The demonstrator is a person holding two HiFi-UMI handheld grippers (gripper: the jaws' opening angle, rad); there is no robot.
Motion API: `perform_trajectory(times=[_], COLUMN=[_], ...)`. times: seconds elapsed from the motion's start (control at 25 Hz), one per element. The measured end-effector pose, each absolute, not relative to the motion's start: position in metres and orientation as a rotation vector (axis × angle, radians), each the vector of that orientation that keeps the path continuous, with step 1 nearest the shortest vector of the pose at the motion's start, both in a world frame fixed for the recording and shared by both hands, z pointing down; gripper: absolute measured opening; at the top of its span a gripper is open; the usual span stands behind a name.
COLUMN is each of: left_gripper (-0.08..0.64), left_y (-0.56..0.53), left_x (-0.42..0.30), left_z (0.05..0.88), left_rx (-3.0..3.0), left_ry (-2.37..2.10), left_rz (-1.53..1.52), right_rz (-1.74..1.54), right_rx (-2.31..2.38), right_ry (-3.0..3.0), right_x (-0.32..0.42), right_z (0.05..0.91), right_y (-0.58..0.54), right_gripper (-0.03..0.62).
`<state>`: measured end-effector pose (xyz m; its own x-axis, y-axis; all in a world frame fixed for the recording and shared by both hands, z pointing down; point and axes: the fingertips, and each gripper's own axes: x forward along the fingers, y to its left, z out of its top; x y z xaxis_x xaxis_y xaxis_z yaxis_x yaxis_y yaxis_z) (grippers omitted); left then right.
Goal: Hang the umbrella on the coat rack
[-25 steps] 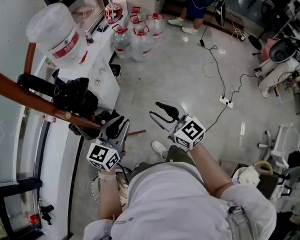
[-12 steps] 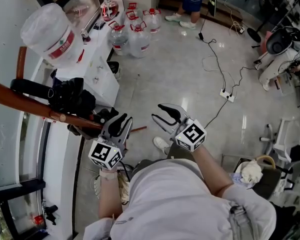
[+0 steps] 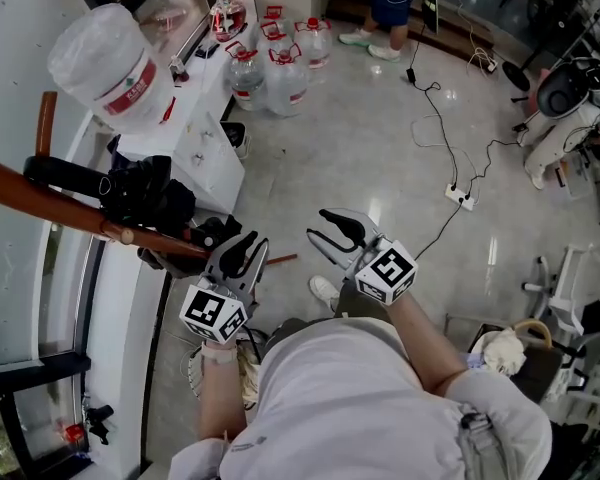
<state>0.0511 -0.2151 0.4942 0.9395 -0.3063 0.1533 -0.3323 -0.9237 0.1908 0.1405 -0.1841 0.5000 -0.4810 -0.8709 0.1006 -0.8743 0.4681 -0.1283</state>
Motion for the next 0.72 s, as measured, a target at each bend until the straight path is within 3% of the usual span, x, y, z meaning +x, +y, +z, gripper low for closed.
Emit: perform_trajectory(times=[0.72], left_gripper=[0.072], left_y=[-0.225], left_x=[0.042], left_z=[0.504], left_rx=[2.841], left_ry=[-0.552], left_rz=[0.175], right_rz=[0.29], right_rx=[1.526], right_ry=[-2.716], right_x=[0.138], right_z=[0.504], right_y=[-0.205], right_gripper=[0.17])
